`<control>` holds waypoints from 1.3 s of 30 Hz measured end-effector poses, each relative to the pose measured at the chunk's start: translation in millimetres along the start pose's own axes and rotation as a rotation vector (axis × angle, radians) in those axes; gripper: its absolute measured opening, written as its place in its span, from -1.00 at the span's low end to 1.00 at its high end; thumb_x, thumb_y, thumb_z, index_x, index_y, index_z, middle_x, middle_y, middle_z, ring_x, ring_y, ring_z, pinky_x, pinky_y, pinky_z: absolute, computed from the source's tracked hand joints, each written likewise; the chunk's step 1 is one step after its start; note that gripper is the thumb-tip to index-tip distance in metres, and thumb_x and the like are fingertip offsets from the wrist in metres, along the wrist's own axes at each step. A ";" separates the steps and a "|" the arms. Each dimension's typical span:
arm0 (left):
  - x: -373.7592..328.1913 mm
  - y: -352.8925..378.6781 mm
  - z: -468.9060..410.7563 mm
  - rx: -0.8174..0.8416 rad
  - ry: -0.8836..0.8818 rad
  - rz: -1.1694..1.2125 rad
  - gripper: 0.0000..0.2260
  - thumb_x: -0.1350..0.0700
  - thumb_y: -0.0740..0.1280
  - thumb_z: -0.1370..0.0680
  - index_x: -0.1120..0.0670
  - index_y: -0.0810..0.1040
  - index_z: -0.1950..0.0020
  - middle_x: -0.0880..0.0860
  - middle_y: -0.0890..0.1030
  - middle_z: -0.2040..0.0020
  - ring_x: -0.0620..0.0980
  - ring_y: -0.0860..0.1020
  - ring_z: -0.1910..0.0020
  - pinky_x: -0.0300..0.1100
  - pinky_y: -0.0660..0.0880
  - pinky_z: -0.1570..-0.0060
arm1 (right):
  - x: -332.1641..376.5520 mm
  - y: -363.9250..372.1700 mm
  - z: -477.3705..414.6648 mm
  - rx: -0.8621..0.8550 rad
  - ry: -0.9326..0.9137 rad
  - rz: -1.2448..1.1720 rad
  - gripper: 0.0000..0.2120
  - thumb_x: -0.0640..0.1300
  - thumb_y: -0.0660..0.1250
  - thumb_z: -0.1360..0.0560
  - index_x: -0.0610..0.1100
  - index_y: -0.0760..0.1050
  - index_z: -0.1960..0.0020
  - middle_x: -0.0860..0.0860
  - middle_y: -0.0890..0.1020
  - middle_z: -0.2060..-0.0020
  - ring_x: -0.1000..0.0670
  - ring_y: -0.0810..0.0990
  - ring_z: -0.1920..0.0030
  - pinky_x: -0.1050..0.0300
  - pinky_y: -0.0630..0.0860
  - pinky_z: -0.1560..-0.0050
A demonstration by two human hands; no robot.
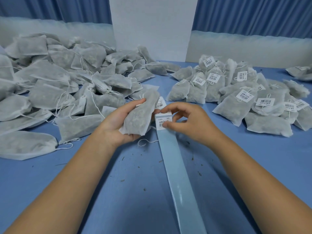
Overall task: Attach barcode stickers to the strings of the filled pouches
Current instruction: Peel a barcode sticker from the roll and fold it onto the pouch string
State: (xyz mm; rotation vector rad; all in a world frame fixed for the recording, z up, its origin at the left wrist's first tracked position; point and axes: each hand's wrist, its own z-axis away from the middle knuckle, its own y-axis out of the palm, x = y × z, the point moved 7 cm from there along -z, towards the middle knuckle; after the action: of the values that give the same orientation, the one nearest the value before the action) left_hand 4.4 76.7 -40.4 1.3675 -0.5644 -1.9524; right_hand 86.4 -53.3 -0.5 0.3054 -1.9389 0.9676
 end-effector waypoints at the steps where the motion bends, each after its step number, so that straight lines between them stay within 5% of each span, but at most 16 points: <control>1: 0.8 0.2 -0.1 0.000 -0.011 0.009 -0.82 0.07 0.42 -0.39 0.18 0.72 0.18 0.10 0.64 -0.09 -0.03 0.66 0.35 -0.26 0.57 0.40 | 0.2 -0.6 -0.3 -0.019 -0.017 0.018 -0.71 -0.24 0.55 -0.38 0.08 0.62 0.02 0.04 0.63 0.17 0.19 0.52 0.28 0.31 0.46 0.14; 4: 5.2 2.0 0.3 0.008 -0.061 0.047 -0.80 0.09 0.43 -0.38 0.20 0.69 0.10 0.10 0.53 -0.22 -0.01 0.64 0.34 -0.26 0.57 0.42 | 0.5 -3.8 -0.6 -0.060 -0.064 0.041 -0.72 -0.22 0.53 -0.41 0.13 0.64 0.03 0.12 0.56 0.26 0.20 0.53 0.28 0.33 0.46 0.12; 9: 5.9 3.3 2.3 -0.039 -0.064 0.039 -0.82 0.12 0.42 -0.39 0.23 0.70 0.15 0.16 0.63 0.01 0.00 0.64 0.39 -0.26 0.55 0.47 | 4.0 -3.7 0.2 -0.105 -0.165 0.119 -0.75 -0.18 0.52 -0.43 0.10 0.66 -0.03 0.00 0.54 0.12 0.10 0.53 0.19 0.30 0.45 0.18; 12: 6.5 3.1 3.3 -0.042 -0.083 0.073 -0.80 0.14 0.44 -0.37 0.20 0.66 0.07 0.11 0.60 -0.03 0.00 0.65 0.38 -0.24 0.56 0.46 | 9.7 -3.7 3.8 -0.142 -0.286 0.199 -0.75 -0.21 0.51 -0.44 0.05 0.67 -0.07 0.00 0.52 0.13 0.12 0.48 0.16 0.35 0.41 0.22; 17: 6.3 -4.4 -0.9 -0.038 -0.077 0.039 -0.85 0.12 0.47 -0.34 0.17 0.67 0.15 0.06 0.61 0.04 -0.04 0.64 0.31 -0.22 0.60 0.34 | 12.8 -3.9 5.3 -0.181 -0.337 0.244 -0.86 -0.23 0.52 -0.42 -0.06 0.71 0.05 -0.01 0.54 0.14 0.03 0.53 0.11 0.31 0.36 0.06; 21: 2.8 -9.3 -4.4 -0.038 -0.023 -0.057 -0.86 0.07 0.43 -0.42 0.13 0.71 0.23 0.02 0.67 0.19 -0.06 0.65 0.21 -0.21 0.60 0.11 | 9.8 -7.2 4.1 -0.163 -0.190 0.024 -0.85 -0.22 0.50 -0.40 0.03 0.67 0.18 0.08 0.54 0.12 0.10 0.49 0.15 0.34 0.33 0.21; 24: 0.6 -8.6 -1.8 -0.071 0.014 -0.127 -0.87 0.08 0.43 -0.41 0.10 0.72 0.25 0.00 0.69 0.22 -0.07 0.68 0.27 -0.21 0.62 0.21 | 6.3 -22.7 3.7 -0.302 -0.078 -0.296 -0.82 -0.24 0.45 -0.42 0.04 0.62 0.21 0.11 0.61 0.15 0.13 0.51 0.18 0.27 0.42 0.16; 27: -5.3 -7.6 -0.2 -0.117 0.114 -0.312 -0.89 0.08 0.41 -0.48 0.09 0.70 0.12 0.01 0.71 0.20 -0.08 0.68 0.27 -0.24 0.62 0.26 | -1.6 -27.9 3.9 -0.389 0.039 -0.365 -0.83 -0.21 0.43 -0.49 0.07 0.64 0.08 0.13 0.62 0.13 0.20 0.50 0.18 0.23 0.46 0.03; 30: -8.7 -3.9 2.4 -0.160 0.204 -0.550 -0.82 0.07 0.44 -0.49 0.12 0.67 -0.04 0.06 0.73 0.07 -0.04 0.69 0.16 -0.24 0.60 0.15 | -5.7 -16.1 2.6 -0.289 0.121 -0.339 -0.75 -0.12 0.41 -0.51 0.16 0.60 -0.13 0.11 0.59 0.08 0.20 0.52 0.13 0.30 0.49 0.03; 33: -7.8 2.9 5.6 -0.153 0.261 -0.739 -0.93 0.06 0.48 -0.48 0.02 0.72 0.07 0.04 0.74 0.07 -0.05 0.70 0.13 -0.28 0.58 0.22 | -2.4 -3.2 1.3 -0.163 0.117 -0.407 -0.56 -0.15 0.43 -0.50 0.12 0.49 -0.33 0.04 0.64 0.14 0.16 0.58 0.15 0.37 0.48 0.13; 36: -3.2 10.0 5.3 -0.103 0.271 -0.887 -0.89 0.03 0.47 -0.49 0.00 0.70 0.02 0.01 0.74 0.05 -0.07 0.70 0.09 -0.27 0.57 0.14 | -1.7 2.4 1.5 -0.133 0.093 -0.410 -0.43 -0.20 0.47 -0.47 0.10 0.40 -0.41 -0.15 0.70 0.10 0.02 0.63 0.13 0.18 0.58 0.04; 39: -3.2 11.8 4.5 -0.092 0.283 -0.918 -0.87 0.02 0.48 -0.48 0.01 0.69 0.01 0.00 0.73 0.04 -0.06 0.70 0.07 -0.25 0.57 0.11 | -5.6 -2.0 1.5 -0.192 0.123 -0.460 -0.43 -0.18 0.48 -0.46 0.12 0.41 -0.39 -0.06 0.72 0.15 0.10 0.63 0.20 0.32 0.52 0.19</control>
State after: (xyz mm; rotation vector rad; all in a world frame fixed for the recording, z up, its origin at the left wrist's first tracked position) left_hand 4.2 70.9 -28.8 2.0070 0.3684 -2.3297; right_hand 89.7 -56.7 -4.5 0.5377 -1.7268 0.4846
